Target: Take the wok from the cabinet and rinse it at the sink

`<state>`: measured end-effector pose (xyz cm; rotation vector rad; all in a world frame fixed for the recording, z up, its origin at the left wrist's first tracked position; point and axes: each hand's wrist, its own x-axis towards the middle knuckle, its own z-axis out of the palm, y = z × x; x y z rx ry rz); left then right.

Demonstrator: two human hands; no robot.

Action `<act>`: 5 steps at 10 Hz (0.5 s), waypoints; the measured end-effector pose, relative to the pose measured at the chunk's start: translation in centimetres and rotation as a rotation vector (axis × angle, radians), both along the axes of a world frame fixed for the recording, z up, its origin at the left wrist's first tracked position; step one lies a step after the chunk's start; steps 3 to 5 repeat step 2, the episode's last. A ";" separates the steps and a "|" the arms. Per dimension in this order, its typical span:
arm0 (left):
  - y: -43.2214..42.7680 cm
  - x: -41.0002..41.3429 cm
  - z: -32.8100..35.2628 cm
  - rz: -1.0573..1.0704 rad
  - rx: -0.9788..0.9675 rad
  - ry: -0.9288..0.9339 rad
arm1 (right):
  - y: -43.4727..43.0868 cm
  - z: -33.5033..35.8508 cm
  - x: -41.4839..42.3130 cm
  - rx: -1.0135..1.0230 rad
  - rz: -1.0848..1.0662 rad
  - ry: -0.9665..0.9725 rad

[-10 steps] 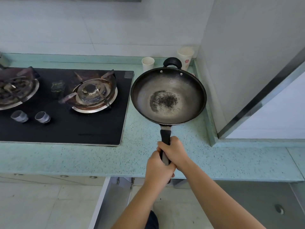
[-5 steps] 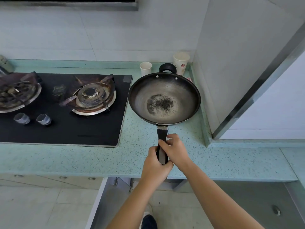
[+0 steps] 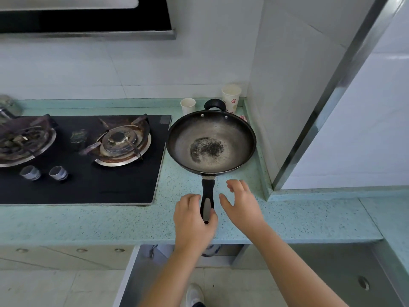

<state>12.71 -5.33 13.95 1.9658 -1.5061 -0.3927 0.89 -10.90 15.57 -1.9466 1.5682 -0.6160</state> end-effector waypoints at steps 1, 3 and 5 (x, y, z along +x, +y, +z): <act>-0.1 0.3 0.5 -0.011 -0.118 -0.223 | 0.6 0.8 -0.5 -0.212 0.002 0.090; 0.2 0.2 1.3 -0.059 -0.134 -0.331 | 0.9 0.8 -0.9 -0.397 -0.033 0.218; 0.2 0.2 1.3 -0.059 -0.134 -0.331 | 0.9 0.8 -0.9 -0.397 -0.033 0.218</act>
